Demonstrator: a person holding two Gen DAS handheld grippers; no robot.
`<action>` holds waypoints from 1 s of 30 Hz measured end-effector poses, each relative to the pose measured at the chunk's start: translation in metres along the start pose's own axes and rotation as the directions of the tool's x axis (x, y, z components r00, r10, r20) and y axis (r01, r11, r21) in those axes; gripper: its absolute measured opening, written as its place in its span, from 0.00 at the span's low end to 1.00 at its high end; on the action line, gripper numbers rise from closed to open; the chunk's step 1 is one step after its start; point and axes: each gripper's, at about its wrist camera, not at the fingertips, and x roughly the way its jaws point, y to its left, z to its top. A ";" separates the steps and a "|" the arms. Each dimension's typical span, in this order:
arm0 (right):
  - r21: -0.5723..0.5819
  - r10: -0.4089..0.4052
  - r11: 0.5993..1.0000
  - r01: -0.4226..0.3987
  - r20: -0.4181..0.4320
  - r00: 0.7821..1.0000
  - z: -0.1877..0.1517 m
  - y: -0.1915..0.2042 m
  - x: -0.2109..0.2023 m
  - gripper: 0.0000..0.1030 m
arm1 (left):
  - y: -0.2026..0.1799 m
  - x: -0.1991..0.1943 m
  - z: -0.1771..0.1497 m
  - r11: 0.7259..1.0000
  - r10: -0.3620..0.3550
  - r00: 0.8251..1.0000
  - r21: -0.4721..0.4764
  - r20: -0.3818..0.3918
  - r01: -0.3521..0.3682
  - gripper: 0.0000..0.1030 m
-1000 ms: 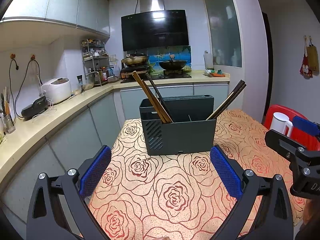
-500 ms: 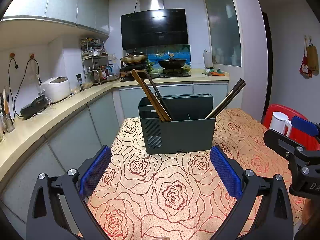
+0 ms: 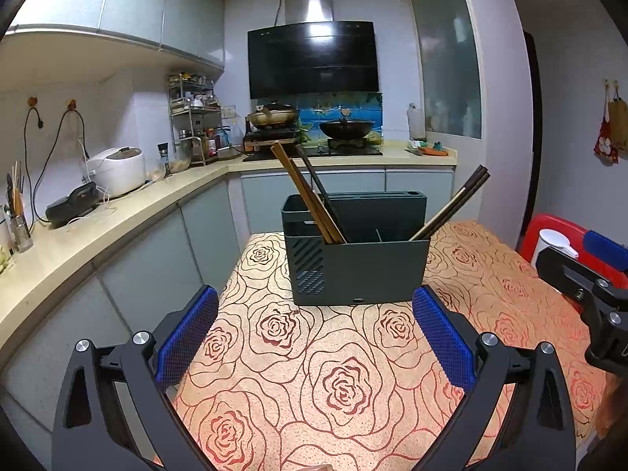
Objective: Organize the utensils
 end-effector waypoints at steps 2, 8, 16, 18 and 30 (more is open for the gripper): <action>0.001 -0.001 1.000 0.001 0.002 1.000 0.000 0.000 0.000 0.93 | 0.002 0.000 0.001 1.000 0.004 1.000 -0.007 0.000 -0.004 0.93; 0.005 -0.001 1.000 0.001 0.011 1.000 0.002 -0.002 -0.004 0.93 | 0.004 -0.004 0.003 1.000 0.011 1.000 -0.015 0.012 -0.011 0.93; 0.005 0.001 1.000 -0.001 0.013 1.000 0.003 -0.001 -0.005 0.93 | 0.003 -0.007 0.004 1.000 0.009 1.000 -0.015 0.022 -0.008 0.93; 0.005 0.000 1.000 0.000 0.014 1.000 0.003 -0.001 -0.005 0.93 | 0.003 -0.008 0.004 1.000 0.010 1.000 -0.014 0.023 -0.009 0.93; 0.006 0.000 1.000 0.000 0.013 1.000 0.003 -0.001 -0.005 0.93 | 0.004 -0.008 0.005 1.000 0.012 1.000 -0.017 0.020 -0.012 0.93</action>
